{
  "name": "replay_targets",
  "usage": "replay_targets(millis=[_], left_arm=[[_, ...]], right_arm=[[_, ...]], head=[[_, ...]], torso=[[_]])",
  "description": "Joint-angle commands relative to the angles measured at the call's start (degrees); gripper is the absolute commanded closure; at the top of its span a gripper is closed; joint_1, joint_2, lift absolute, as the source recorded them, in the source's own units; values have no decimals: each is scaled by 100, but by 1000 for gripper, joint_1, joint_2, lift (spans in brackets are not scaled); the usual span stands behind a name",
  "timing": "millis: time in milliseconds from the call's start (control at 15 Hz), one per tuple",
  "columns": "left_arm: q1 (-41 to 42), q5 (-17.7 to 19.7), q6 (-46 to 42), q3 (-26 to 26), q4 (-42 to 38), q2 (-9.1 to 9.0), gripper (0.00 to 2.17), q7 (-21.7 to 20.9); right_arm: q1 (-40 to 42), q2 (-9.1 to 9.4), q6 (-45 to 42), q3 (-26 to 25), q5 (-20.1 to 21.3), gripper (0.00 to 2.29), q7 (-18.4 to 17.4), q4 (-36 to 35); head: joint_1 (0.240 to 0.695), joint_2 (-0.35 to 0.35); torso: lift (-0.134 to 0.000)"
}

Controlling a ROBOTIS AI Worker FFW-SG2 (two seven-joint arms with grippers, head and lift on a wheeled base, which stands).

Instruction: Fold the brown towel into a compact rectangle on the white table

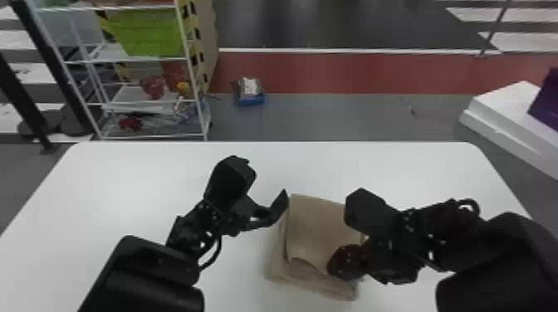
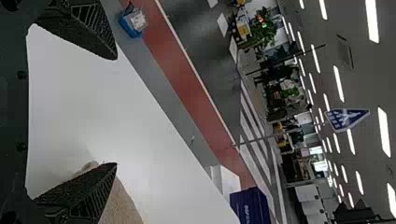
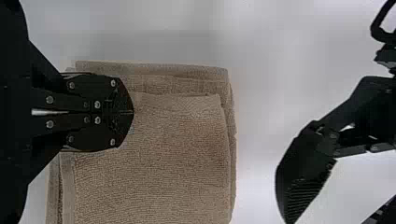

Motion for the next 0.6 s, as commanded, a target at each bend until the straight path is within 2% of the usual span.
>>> replay_targets(millis=[0,133,267,533], left_arm=[[-140,-4,-256,-388,431,-15,70,346],[-315,-4,-415,-590,739,-15,70,521],[-377,49,-397,-704,774,-15,70,521],[-878,-127,-415,-792,1671,-15,70,697]], right_arm=[[54,9,8,-49,-25,1706,19,-109],[106,9,8,-146,-60,1706,19,-179],[141,9,-9,-172,-52,1706,19,-170],[194,27,-9,-225,-60,1706,19,-214]], head=[[695,-39],[695,-62],[695,-95],[695,-125]], torso=[[-124],[-124],[-124],[-124]])
